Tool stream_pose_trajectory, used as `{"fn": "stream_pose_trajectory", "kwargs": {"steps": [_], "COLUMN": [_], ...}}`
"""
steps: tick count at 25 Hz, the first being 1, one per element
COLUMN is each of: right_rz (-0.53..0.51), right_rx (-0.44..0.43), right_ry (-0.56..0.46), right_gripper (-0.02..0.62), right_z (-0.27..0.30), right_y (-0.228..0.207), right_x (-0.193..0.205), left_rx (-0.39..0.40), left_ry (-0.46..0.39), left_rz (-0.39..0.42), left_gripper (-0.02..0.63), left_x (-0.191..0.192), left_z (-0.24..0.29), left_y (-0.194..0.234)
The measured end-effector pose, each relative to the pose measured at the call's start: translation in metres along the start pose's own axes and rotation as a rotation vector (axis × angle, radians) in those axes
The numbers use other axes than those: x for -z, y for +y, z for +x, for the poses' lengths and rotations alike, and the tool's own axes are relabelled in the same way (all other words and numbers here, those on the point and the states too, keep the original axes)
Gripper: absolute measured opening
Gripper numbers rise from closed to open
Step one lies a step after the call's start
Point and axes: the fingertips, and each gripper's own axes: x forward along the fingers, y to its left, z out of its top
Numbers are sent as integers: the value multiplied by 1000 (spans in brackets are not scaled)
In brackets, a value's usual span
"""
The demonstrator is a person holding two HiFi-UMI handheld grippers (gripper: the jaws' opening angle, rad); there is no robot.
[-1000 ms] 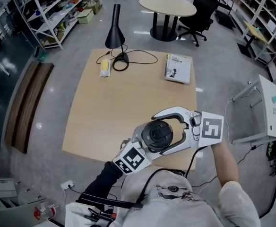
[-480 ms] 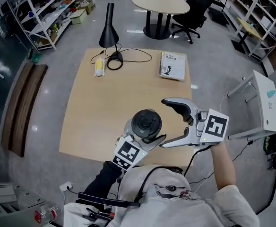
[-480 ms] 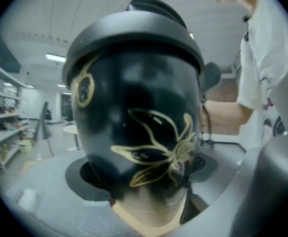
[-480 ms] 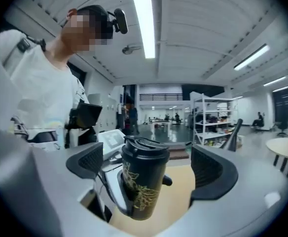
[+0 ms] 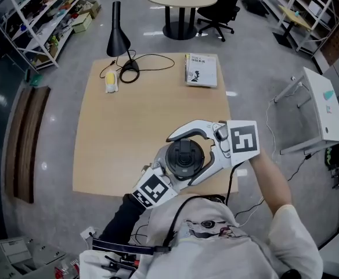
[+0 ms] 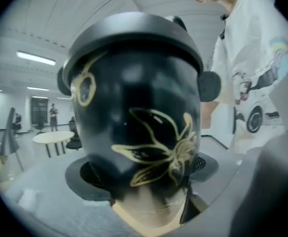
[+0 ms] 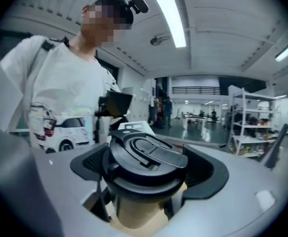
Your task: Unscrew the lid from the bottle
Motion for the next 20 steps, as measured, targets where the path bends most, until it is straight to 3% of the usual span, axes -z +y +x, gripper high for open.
{"fn": "stream_pose_trajectory", "kwargs": {"steps": [3,5,7,10,13,15,17,20], "right_rz": [-1,57,122,180,258,263,224,130], "right_rx": [-296,-378,-285,23,351,473,482,293], "right_ry": [-13,-26,7,16,-12,59,75,2], "right_gripper": [474,476,502,577,586,584,524,495], "right_z": [-4,-7,-12,-31,-33,-22,-10,-3], "right_y": [34,45,37,15,-11,-27,-33,-17], "right_x": [-12,-17,-12,-4,3,20,27,15], "left_rx": [262,332,284,65,-161,-244,-250,-97], "left_ry": [-51,-83,-110,-79,6,54,74,16], "left_rz": [17,1,-36,-61,-19,-6,-5,1], "left_gripper": [428,428,429,428,430,430,430,428], "left_x": [-17,-25,-28,-18,-4,6,12,3], "left_z": [-1,0,3,4,-2,0,7,13], "left_y": [-44,-58,-50,-13,23,35,36,13]}}
